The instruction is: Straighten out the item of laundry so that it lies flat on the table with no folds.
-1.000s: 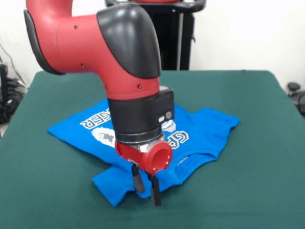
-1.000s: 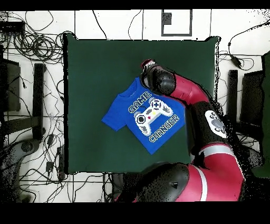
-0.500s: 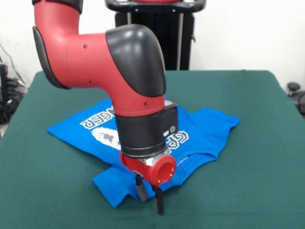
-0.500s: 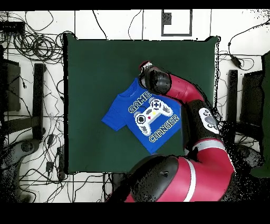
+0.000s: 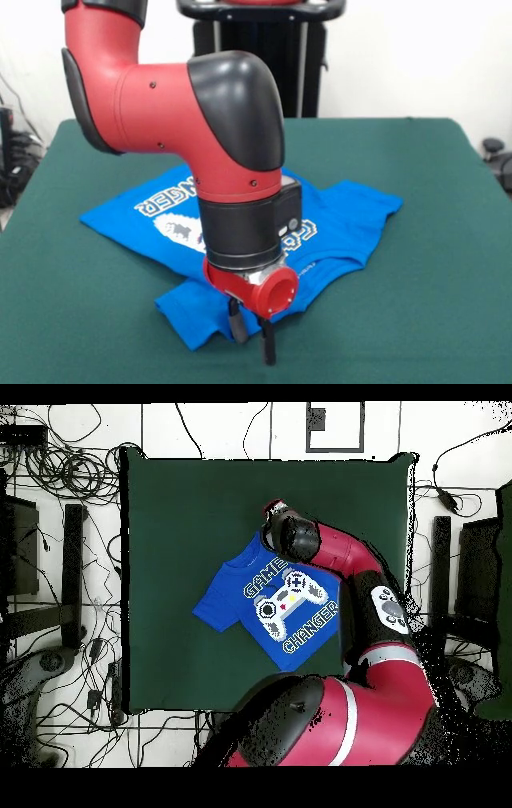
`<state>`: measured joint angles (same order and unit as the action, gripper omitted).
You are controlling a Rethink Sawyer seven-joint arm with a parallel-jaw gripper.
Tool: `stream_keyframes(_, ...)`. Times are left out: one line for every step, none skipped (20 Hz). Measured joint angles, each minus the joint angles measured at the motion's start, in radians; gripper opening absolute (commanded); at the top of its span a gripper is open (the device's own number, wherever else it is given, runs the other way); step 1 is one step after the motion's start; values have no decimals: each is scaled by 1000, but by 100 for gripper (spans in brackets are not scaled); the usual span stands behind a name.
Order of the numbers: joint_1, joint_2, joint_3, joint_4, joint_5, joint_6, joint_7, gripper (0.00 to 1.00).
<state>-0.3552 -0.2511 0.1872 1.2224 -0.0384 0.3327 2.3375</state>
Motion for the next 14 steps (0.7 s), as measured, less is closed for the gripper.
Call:
stream_keyframes(0, 0, 0, 0, 0, 0, 0, 100)
stream_keyframes(0, 0, -1, -1, 0, 0, 0, 100)
stream_keyframes(0, 1, -1, -1, 0, 0, 0, 100)
stream_keyframes(1, 1, -2, -2, 0, 0, 0, 100)
stream_keyframes(1, 1, -2, -3, 0, 0, 0, 100)
stream_keyframes(1, 2, -3, -5, 0, 0, 0, 100)
stream_keyframes(2, 5, -5, -12, 0, 0, 0, 100)
stream_keyframes(2, 6, -6, -14, 0, 0, 0, 100)
stream_keyframes(2, 7, -6, -17, 0, 0, 0, 100)
stream_keyframes(3, 11, -8, -26, 0, 0, 0, 100)
stream_keyframes(3, 15, -9, -33, 0, 0, 0, 100)
stream_keyframes(3, 19, -11, -41, 0, 0, 0, 100)
stream_keyframes(3, 22, -12, -50, 0, 0, 0, 100)
stream_keyframes(3, 24, -13, -57, 0, 0, 0, 100)
